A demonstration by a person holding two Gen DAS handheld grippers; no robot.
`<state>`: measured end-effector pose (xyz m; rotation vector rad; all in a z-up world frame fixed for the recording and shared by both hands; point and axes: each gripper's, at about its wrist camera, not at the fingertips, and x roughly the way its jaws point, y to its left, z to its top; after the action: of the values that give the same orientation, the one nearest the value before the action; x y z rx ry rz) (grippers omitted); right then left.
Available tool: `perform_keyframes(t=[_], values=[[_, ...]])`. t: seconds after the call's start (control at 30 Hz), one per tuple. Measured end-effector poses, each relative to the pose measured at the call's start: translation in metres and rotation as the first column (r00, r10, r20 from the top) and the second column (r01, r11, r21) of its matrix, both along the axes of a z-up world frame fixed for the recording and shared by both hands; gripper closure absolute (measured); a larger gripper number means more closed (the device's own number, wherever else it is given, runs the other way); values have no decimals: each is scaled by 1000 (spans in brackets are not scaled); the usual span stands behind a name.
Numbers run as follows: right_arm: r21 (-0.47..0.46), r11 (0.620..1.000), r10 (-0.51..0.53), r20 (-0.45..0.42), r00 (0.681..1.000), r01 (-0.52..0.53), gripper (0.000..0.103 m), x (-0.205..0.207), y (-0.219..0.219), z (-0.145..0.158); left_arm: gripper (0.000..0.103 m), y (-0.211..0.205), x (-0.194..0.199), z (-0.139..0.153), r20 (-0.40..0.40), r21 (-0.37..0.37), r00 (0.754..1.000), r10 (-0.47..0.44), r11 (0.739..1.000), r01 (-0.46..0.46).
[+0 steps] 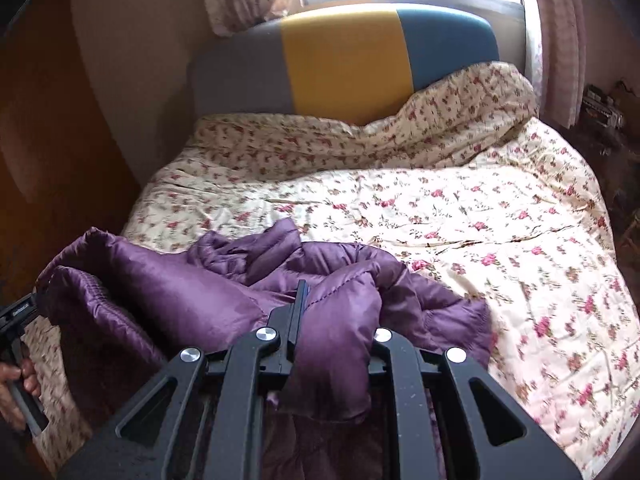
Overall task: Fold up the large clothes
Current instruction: 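Grasp the hem with both grippers and fold it toward the collar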
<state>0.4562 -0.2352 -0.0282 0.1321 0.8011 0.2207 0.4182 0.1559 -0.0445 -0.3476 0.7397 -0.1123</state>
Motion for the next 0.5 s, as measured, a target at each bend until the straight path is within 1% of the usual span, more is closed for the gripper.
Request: perform_keyframes(t=[0.07, 0.17, 0.23, 0.27, 0.3, 0.33, 0.37, 0.4, 0.43, 0.47, 0.5], values=[[-17, 1000, -9, -26, 1000, 8, 90, 16, 5, -17, 95, -2, 17, -12, -33, 36, 999, 8, 999, -7], [-30, 999, -31, -67, 997, 29, 88, 35, 7, -39, 95, 0, 38, -29, -83, 49, 996, 35, 998, -31], [-47, 998, -50, -87, 995, 46, 82, 44, 8, -51, 94, 4, 53, -42, -139, 29, 989, 58, 998, -55], [-45, 998, -52, -98, 994, 48, 73, 46, 7, -55, 92, 6, 58, -47, -159, 11, 985, 63, 998, -62], [-39, 998, -54, -112, 992, 50, 66, 49, 6, -58, 87, 9, 62, -49, -172, -22, 983, 65, 997, -70], [-29, 998, -52, -115, 992, 49, 63, 51, 5, -59, 81, 13, 62, -50, -179, -60, 982, 60, 996, -72], [-11, 999, -40, -115, 993, 39, 54, 51, 5, -57, 78, 18, 63, -49, -186, -98, 981, 61, 992, -80], [4, 1000, -28, -114, 993, 28, 37, 51, 4, -56, 72, 23, 62, -47, -185, -131, 981, 63, 987, -88], [16, 1000, -19, -108, 994, 21, 29, 50, 4, -53, 58, 26, 60, -43, -174, -153, 983, 62, 984, -89], [19, 1000, -15, -97, 995, 17, 23, 48, 4, -48, 48, 30, 57, -39, -153, -165, 986, 70, 982, -95], [19, 1000, -11, -94, 996, 12, 20, 47, 5, -45, 30, 35, 51, -33, -126, -164, 987, 95, 980, -115]])
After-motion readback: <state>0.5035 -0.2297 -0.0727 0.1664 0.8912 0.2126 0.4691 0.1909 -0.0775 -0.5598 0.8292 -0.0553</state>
